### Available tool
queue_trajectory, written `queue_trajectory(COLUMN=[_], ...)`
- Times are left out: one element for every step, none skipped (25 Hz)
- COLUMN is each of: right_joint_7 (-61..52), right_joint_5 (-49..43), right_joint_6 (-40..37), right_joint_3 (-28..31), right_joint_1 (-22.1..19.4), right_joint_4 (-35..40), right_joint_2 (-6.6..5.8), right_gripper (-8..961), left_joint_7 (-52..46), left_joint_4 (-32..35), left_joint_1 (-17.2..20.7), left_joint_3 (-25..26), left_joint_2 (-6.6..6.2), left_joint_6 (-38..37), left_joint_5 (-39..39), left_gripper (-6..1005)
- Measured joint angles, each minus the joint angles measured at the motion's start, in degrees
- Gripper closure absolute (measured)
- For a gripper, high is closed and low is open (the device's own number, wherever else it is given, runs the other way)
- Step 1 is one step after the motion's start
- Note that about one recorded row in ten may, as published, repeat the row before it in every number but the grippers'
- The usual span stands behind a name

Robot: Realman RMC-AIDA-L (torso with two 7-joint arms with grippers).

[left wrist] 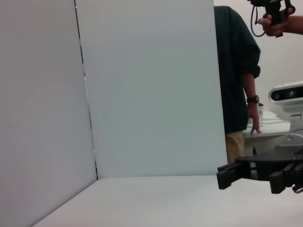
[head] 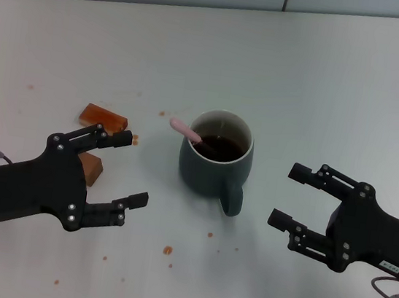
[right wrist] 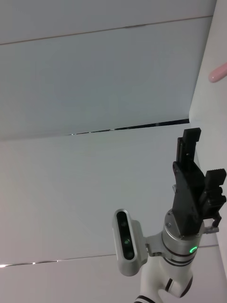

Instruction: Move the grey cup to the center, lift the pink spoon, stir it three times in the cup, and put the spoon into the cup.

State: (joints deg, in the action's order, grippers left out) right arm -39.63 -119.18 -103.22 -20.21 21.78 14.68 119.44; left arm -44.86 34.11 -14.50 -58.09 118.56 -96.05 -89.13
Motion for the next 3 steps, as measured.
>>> queue_trajectory(right_joint_7=[0.0, 0.0, 0.0], right_joint_5=[0.0, 0.0, 0.0], right_joint_6=[0.1, 0.2, 0.4], right_joint_3=[0.0, 0.0, 0.0], right_joint_1=[0.0, 0.0, 0.0], right_joint_4=[0.0, 0.0, 0.0], right_joint_2=[0.0, 0.0, 0.0], right_gripper=[210, 210, 210], left_joint_7=[0.0, 0.0, -0.1], left_joint_4=[0.0, 0.0, 0.0], left_joint_1=[0.0, 0.0, 0.0], left_joint_3=[0.0, 0.0, 0.0], left_joint_2=[0.0, 0.0, 0.0], left_joint_6=[0.0, 0.1, 0.2], left_joint_5=[0.0, 0.0, 0.0], left_gripper=[155, 155, 155])
